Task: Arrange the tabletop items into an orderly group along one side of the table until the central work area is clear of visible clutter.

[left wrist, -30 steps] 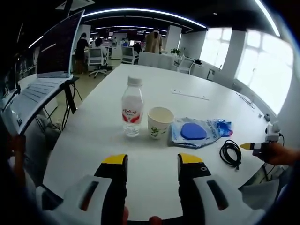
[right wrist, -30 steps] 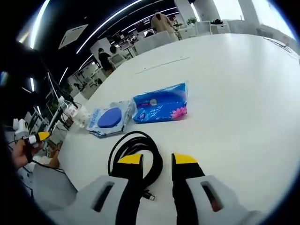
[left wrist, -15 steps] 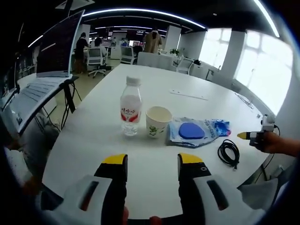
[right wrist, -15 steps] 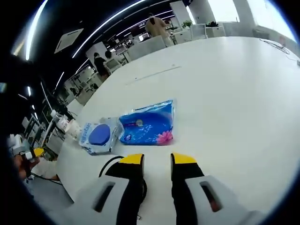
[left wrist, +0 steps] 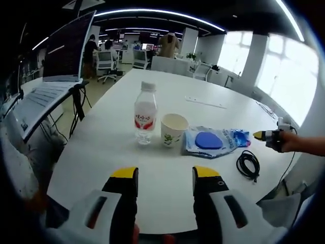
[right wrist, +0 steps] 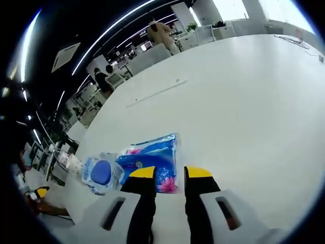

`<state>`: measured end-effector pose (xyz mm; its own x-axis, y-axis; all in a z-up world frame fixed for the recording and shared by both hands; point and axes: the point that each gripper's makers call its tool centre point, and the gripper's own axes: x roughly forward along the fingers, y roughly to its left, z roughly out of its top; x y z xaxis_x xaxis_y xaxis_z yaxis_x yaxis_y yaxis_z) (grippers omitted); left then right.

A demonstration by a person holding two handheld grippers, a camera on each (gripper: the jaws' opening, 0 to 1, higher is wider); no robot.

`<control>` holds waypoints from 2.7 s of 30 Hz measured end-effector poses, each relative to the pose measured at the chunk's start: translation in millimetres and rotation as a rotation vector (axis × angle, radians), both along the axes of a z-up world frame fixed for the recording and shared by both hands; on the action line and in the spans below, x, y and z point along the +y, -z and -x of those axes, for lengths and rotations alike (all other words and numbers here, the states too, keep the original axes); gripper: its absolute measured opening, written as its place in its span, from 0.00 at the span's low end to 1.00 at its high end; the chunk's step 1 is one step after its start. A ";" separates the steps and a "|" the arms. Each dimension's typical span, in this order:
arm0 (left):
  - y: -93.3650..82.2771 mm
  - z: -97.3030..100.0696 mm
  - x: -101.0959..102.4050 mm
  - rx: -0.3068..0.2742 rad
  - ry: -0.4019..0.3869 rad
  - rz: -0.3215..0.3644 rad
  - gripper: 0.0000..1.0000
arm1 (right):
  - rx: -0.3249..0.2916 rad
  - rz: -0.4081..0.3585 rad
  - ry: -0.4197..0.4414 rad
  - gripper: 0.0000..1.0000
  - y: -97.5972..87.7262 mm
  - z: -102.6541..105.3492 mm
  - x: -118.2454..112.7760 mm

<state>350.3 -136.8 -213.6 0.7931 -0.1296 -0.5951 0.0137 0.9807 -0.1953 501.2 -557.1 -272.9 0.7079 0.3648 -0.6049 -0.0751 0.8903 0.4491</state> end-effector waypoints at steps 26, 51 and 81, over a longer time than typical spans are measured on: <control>2.9 1.4 4.3 0.020 -0.021 -0.016 0.42 | 0.068 0.055 -0.041 0.00 32.5 -4.0 -14.8; -0.2 -0.3 -0.5 0.008 0.015 -0.011 0.42 | 0.064 0.048 -0.032 0.06 21.0 6.0 -15.3; -2.0 -19.3 -0.4 -0.034 0.118 0.005 0.43 | 0.014 0.072 -0.125 0.18 8.1 60.0 5.2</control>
